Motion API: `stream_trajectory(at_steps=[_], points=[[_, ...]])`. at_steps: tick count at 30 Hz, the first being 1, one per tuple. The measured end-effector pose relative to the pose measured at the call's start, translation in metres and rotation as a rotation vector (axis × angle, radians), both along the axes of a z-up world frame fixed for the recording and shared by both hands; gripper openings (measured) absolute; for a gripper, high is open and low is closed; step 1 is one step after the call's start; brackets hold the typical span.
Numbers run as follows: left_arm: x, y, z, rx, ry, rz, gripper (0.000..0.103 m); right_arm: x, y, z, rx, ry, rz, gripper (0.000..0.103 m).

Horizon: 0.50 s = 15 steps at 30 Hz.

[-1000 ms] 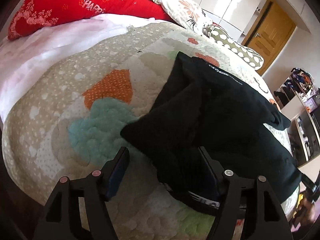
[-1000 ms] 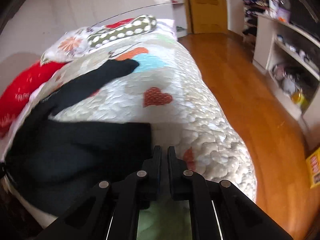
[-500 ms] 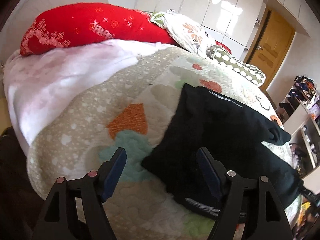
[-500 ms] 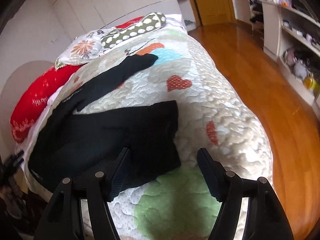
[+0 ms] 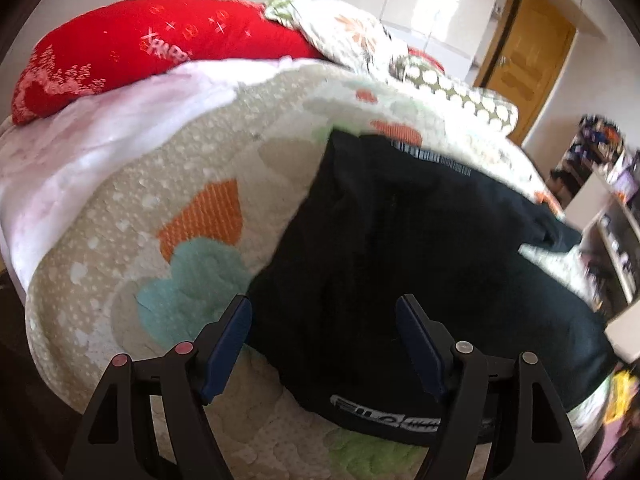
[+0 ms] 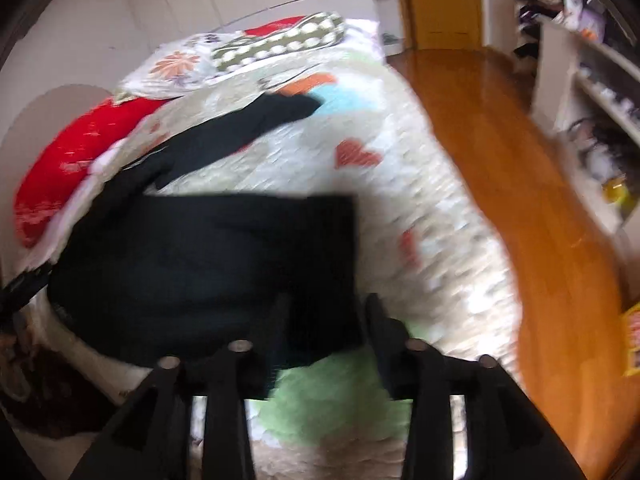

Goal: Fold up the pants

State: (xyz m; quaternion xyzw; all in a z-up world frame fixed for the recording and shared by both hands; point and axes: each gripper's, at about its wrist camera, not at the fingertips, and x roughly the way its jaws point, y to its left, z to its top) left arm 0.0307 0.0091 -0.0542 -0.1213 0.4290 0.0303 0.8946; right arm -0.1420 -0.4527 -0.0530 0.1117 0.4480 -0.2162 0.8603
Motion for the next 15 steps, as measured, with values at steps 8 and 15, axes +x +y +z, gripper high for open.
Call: stream_trajectory(at_steps=[8,15], points=[[0.032,-0.007,0.008,-0.01,0.001,-0.01,0.08,0.065,0.035,0.038,-0.014,-0.129,0.195,0.056],[0.106,-0.011,0.02,-0.035,-0.007,-0.046,0.091,0.18,0.054,0.013,-0.019,-0.083,0.372,0.064]])
